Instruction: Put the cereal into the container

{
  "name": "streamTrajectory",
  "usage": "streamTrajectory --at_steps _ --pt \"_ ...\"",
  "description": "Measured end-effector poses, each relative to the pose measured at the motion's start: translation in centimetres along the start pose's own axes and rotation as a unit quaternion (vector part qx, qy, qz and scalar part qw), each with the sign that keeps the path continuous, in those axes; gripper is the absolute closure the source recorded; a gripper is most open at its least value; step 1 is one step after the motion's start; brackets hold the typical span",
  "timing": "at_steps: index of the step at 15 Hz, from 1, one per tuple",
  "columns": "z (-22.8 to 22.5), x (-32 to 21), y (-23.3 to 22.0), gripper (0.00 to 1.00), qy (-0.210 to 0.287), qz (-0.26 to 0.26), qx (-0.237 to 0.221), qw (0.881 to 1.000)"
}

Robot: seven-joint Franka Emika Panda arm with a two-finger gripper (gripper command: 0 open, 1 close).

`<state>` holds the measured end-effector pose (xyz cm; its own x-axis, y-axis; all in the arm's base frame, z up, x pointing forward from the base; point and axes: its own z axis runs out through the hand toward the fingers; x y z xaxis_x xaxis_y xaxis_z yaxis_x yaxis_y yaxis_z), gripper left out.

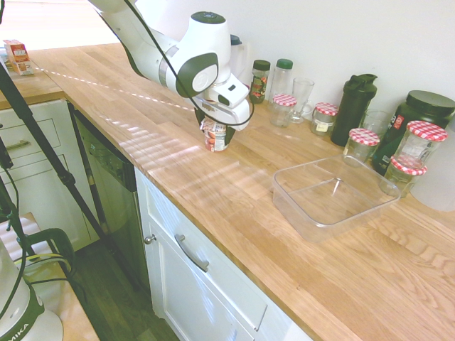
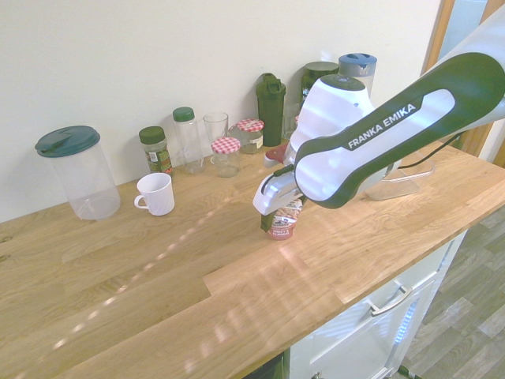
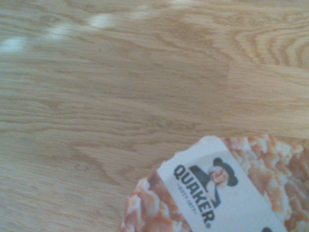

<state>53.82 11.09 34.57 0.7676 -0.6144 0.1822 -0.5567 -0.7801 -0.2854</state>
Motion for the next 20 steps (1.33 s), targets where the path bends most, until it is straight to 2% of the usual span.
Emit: streamTrajectory --at_steps 9,12,14,17,20 --pt "-0.5 0.9 0.6 1.00 0.011 0.005 0.005 1.000" --pt "-5.5 3.3 1.2 1.00 0.046 0.023 0.042 0.998" --pt "-10.2 5.7 3.4 1.00 0.079 0.042 0.054 0.994" --pt "-16.5 10.3 9.9 1.00 0.128 0.088 0.048 0.987" --pt "-17.4 13.7 16.1 1.00 0.143 0.124 0.028 0.981"
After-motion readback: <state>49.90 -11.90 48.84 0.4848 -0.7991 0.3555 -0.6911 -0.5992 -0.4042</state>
